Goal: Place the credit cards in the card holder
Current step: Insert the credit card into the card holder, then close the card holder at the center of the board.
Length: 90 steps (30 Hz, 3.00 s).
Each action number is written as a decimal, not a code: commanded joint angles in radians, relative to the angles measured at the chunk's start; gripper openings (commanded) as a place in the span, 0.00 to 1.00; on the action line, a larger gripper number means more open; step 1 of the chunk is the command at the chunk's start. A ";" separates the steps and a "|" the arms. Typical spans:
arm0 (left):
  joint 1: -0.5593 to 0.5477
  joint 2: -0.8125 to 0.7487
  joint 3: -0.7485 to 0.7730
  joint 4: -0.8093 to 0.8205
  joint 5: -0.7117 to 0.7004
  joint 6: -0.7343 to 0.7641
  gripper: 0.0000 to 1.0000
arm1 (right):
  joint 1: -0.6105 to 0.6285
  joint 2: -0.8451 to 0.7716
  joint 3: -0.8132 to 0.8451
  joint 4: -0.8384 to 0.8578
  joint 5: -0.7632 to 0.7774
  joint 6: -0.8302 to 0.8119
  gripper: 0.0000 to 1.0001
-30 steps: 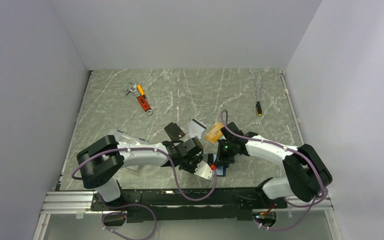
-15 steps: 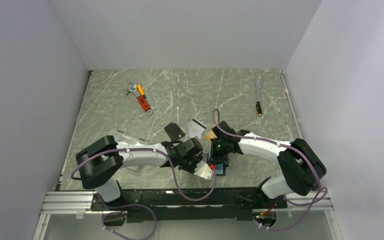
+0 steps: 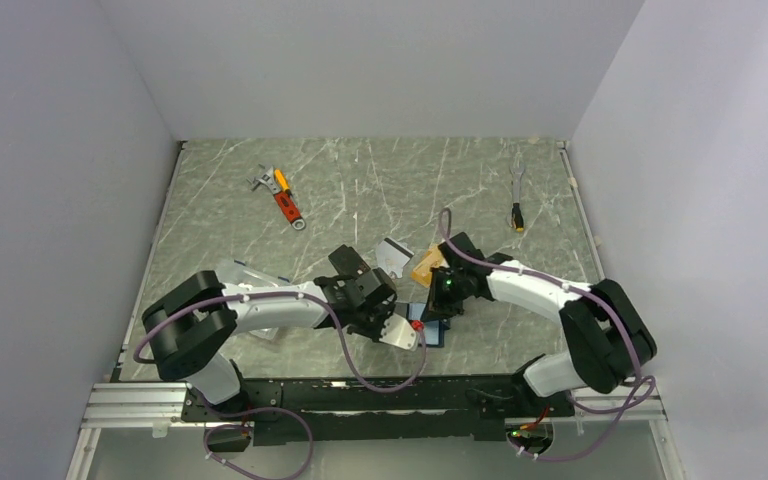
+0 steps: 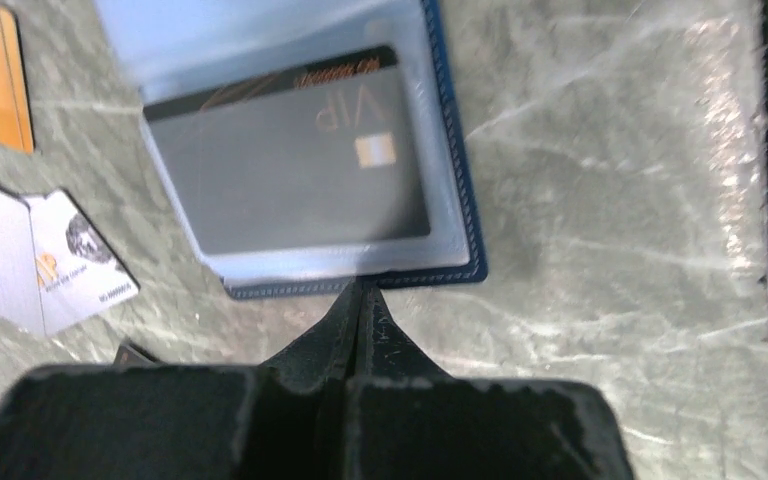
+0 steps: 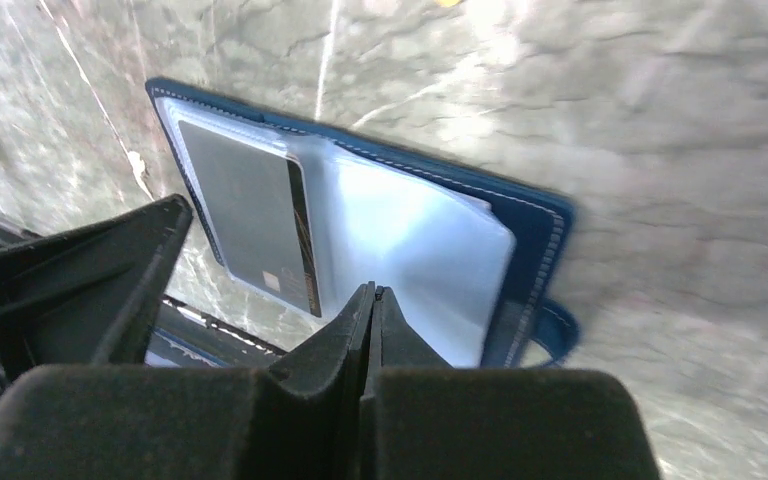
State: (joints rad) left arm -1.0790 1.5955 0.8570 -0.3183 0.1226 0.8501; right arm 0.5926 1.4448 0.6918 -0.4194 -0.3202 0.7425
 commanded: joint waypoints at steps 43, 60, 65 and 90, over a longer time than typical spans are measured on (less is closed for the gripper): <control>0.115 -0.026 0.068 -0.074 0.064 -0.035 0.00 | -0.036 -0.119 0.123 -0.140 0.002 -0.049 0.55; 0.122 -0.037 0.093 -0.093 0.127 -0.051 0.00 | -0.146 -0.486 -0.342 0.099 -0.113 0.083 0.78; 0.090 0.009 0.100 -0.082 0.089 -0.025 0.00 | -0.164 -0.428 -0.425 0.289 -0.163 0.128 0.79; 0.068 0.081 0.100 -0.131 0.019 0.002 0.00 | -0.240 -0.515 -0.504 0.389 -0.154 0.074 0.72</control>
State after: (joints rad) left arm -1.0058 1.6886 0.9833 -0.4095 0.1509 0.8444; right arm 0.3561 0.9222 0.1810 -0.0250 -0.5220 0.8486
